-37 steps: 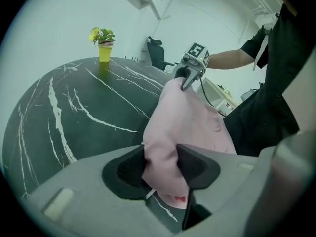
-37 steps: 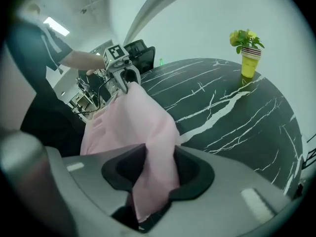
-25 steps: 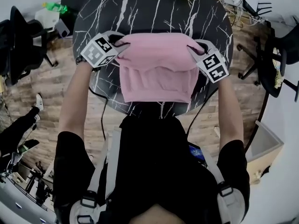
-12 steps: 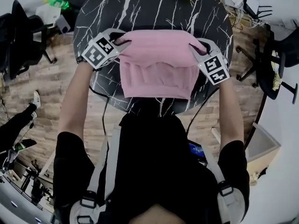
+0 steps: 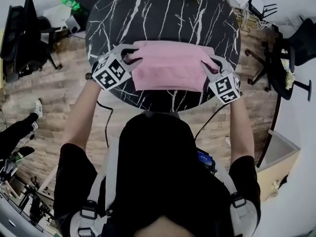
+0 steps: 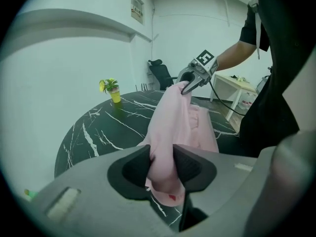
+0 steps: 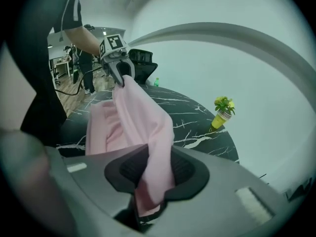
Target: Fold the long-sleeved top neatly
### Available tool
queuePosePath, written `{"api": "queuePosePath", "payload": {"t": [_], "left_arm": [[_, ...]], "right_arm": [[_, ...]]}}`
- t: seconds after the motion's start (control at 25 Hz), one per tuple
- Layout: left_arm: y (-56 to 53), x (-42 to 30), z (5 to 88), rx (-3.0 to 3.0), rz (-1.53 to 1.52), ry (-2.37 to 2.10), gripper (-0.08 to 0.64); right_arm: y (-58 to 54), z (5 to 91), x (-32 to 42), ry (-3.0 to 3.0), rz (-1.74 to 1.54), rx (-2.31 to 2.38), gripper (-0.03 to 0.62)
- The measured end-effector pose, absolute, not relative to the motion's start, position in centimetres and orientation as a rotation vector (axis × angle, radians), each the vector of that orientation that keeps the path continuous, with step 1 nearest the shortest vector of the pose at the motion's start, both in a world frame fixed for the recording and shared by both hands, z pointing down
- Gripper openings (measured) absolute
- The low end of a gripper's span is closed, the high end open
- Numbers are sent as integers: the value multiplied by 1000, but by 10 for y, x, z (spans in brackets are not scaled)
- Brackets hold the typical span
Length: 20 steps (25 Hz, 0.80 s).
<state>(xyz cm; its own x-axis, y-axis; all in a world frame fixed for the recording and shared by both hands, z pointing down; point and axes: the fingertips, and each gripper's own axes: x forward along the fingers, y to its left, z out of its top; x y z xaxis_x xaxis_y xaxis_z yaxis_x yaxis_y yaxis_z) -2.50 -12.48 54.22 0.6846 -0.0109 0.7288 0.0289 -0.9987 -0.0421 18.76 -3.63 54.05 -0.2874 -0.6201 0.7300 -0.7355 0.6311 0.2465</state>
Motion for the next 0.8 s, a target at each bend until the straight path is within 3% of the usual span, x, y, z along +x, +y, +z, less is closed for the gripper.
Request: {"api": "queuePosePath", "payload": {"t": [0.8], "left_arm": [[-17, -80, 590, -2605, -1248, 275, 175]], "right_arm": [[102, 602, 151, -1797, 36, 1124, 126]]}}
